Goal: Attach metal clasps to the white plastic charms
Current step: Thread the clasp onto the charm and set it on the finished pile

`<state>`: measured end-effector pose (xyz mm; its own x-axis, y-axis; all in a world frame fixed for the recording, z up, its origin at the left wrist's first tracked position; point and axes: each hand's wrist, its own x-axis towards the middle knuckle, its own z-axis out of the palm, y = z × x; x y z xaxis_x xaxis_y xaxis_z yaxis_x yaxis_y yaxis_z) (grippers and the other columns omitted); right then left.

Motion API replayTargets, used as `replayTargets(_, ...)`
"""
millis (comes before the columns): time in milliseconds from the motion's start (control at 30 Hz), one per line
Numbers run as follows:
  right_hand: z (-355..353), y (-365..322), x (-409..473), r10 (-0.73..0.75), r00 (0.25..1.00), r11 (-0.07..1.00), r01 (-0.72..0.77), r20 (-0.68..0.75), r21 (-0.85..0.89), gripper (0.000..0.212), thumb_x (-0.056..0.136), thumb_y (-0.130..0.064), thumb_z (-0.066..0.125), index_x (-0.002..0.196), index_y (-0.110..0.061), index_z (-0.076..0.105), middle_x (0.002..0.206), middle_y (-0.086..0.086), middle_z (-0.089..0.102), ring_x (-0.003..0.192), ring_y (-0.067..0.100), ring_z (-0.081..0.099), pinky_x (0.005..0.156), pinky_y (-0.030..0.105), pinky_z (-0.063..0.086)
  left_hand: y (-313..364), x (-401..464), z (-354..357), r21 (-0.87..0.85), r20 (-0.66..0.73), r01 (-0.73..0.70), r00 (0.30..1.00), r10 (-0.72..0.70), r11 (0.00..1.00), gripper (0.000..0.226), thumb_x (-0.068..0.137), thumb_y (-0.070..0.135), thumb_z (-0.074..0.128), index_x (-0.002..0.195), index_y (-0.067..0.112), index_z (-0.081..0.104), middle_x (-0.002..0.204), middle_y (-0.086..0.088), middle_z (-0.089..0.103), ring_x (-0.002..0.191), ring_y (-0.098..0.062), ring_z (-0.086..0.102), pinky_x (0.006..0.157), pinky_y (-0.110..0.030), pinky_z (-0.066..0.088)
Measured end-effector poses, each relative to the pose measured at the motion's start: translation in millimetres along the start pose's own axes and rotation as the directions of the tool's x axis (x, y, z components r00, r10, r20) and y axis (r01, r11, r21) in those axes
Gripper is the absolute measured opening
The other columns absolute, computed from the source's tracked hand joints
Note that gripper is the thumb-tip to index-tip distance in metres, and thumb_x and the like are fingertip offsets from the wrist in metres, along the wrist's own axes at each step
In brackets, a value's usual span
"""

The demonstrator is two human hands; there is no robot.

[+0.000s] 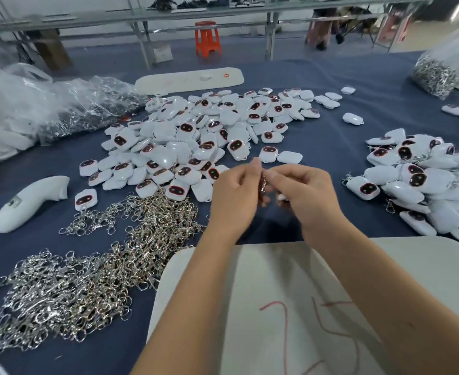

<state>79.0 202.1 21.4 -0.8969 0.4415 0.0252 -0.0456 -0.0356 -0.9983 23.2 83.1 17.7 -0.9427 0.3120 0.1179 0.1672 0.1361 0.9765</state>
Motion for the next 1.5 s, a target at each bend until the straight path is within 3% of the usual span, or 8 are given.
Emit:
replayTargets(167,-23.1,17.3,-0.6,-0.133,0.991,0.965,0.127,-0.009,-0.229,0.018,0.094,-0.014,0.07,0.08,-0.02,0.078,0.071,-0.001,0.076,0.064,0.008,0.065,0.058,0.02,0.049,-20.4,-5.1,7.2,-0.119,0.078,-0.006,0.997,0.015,0.993,0.009,0.096,0.007,0.069,0.093,0.001,0.075,0.077,-0.008,0.076,0.063,-0.013,0.067,0.063,-0.022,0.054)
replayTargets(367,-25.7,30.7,0.6,-0.208,0.977,0.934,0.182,-0.055,-0.309,0.016,0.09,-0.021,0.073,0.076,-0.028,0.076,0.069,-0.01,0.073,0.056,0.0,0.058,0.06,0.015,0.044,-21.9,-4.3,6.2,-0.136,0.115,0.027,0.993,-0.011,0.99,0.009,0.094,0.0,0.068,0.095,0.002,0.076,0.078,-0.009,0.077,0.064,-0.013,0.067,0.064,-0.021,0.054)
replayTargets(667,-26.7,30.9,2.7,-0.163,0.983,0.971,0.145,-0.085,-0.188,0.021,0.091,-0.039,0.069,0.071,-0.03,0.07,0.062,-0.011,0.062,0.058,0.007,0.053,0.064,0.032,0.049,-18.1,-4.0,10.3,-0.15,0.084,0.081,0.994,-0.069,0.985,0.014,0.1,0.0,0.058,0.101,-0.005,0.072,0.079,-0.011,0.075,0.06,-0.011,0.066,0.061,-0.019,0.055)
replayTargets(800,-26.3,30.3,2.3,-0.173,0.98,0.97,0.153,-0.096,-0.19,0.029,0.098,-0.032,0.068,0.069,-0.032,0.069,0.061,-0.01,0.062,0.056,0.008,0.052,0.062,0.028,0.045,-19.0,-4.1,9.4,-0.153,0.073,0.067,0.996,-0.057,0.986,0.012,0.099,0.001,0.061,0.1,-0.001,0.073,0.078,-0.005,0.075,0.064,-0.01,0.065,0.063,-0.02,0.054)
replayTargets(967,-26.5,28.9,0.1,-0.194,0.979,0.958,0.177,-0.055,-0.226,0.026,0.099,-0.029,0.068,0.074,-0.021,0.068,0.058,-0.011,0.059,0.056,0.009,0.048,0.058,0.021,0.041,-19.1,-5.9,8.2,0.021,0.102,-0.15,0.984,0.147,0.988,0.012,0.094,0.009,0.069,0.098,0.017,0.076,0.093,0.01,0.076,0.092,-0.009,0.069,0.086,-0.035,0.058)
replayTargets(1133,-25.6,28.3,-0.8,-0.198,0.98,0.947,0.184,-0.028,-0.263,0.03,0.101,-0.028,0.067,0.072,-0.024,0.069,0.056,-0.011,0.058,0.056,0.011,0.045,0.058,0.024,0.04,-20.2,-7.7,10.6,0.111,0.107,-0.222,0.972,0.211,0.969,0.009,0.09,0.011,0.074,0.084,0.017,0.071,0.078,0.012,0.07,0.077,-0.011,0.063,0.075,-0.022,0.05)
replayTargets(1300,-26.0,26.5,-2.2,-0.216,0.976,0.963,0.207,-0.035,-0.172,0.017,0.099,-0.022,0.069,0.083,-0.025,0.074,0.069,-0.008,0.071,0.056,0.001,0.053,0.058,0.014,0.044,-21.6,-6.1,11.6,0.031,0.045,-0.164,0.986,0.163,0.986,0.014,0.092,0.005,0.07,0.082,0.014,0.068,0.077,0.005,0.066,0.075,-0.024,0.059,0.076,-0.033,0.05)
replayTargets(1500,-25.6,24.8,-4.3,-0.258,0.966,0.952,0.257,0.011,-0.165,0.02,0.093,-0.006,0.074,0.083,-0.022,0.078,0.07,-0.017,0.072,0.061,-0.003,0.063,0.063,0.008,0.046,-21.5,-5.9,10.7,-0.079,0.022,-0.168,0.985,0.17,0.983,0.014,0.094,0.0,0.066,0.085,0.011,0.067,0.08,-0.002,0.068,0.072,-0.012,0.062,0.073,-0.025,0.053)
